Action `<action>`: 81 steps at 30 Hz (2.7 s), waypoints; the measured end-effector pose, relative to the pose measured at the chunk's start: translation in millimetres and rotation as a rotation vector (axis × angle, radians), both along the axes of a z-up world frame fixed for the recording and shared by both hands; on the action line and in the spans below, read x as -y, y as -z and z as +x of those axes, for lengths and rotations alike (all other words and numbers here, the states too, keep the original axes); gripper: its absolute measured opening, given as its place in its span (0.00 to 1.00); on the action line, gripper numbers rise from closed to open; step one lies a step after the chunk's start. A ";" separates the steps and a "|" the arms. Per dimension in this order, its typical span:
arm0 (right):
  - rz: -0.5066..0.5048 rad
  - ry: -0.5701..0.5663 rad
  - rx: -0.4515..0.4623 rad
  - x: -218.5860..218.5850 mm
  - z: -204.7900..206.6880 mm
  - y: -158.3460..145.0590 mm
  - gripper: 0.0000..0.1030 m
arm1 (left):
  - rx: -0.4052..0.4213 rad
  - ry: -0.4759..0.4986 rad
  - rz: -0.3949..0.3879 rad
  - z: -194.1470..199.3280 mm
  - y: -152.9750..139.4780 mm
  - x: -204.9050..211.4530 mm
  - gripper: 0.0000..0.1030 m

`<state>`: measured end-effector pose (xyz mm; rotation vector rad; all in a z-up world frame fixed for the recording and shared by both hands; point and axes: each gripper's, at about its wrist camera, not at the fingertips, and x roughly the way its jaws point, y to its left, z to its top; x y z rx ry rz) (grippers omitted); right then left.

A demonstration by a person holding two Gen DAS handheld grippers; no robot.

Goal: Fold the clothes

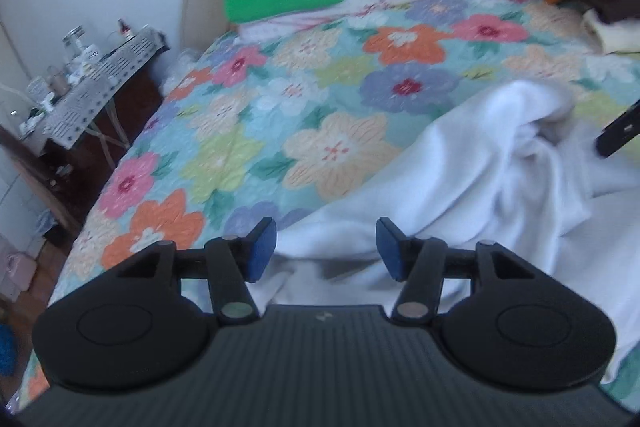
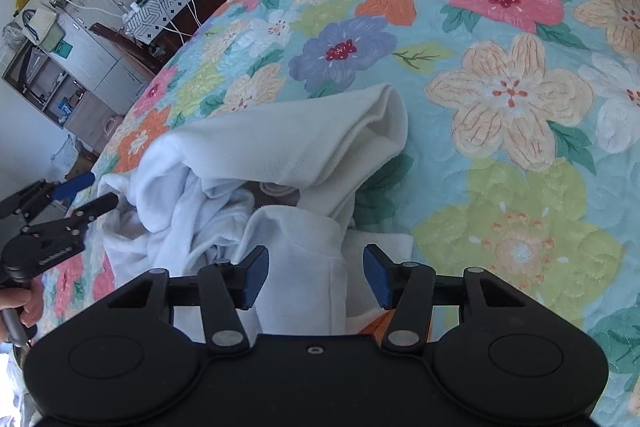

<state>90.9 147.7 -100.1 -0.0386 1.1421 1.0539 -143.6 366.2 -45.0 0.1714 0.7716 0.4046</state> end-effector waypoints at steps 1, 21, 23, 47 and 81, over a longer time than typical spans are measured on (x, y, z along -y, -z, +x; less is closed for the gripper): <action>-0.009 -0.009 0.012 -2.3 -2.5 1.0 0.56 | 0.005 0.049 0.003 3.8 -3.7 7.7 0.54; -0.111 0.092 0.490 -11.8 -23.9 -22.7 0.10 | -0.044 0.136 -0.177 93.2 -14.6 7.0 0.08; -0.134 0.107 0.568 -13.8 -24.6 -31.3 0.09 | -0.018 0.092 -0.153 89.6 -23.3 -3.1 0.08; -0.171 0.596 0.645 115.2 48.4 -89.7 0.09 | 0.166 -0.211 -0.352 51.3 -42.1 -86.4 0.01; 0.164 0.369 0.101 107.3 56.6 -19.1 0.15 | 0.126 -0.015 -0.622 125.4 29.4 83.4 0.10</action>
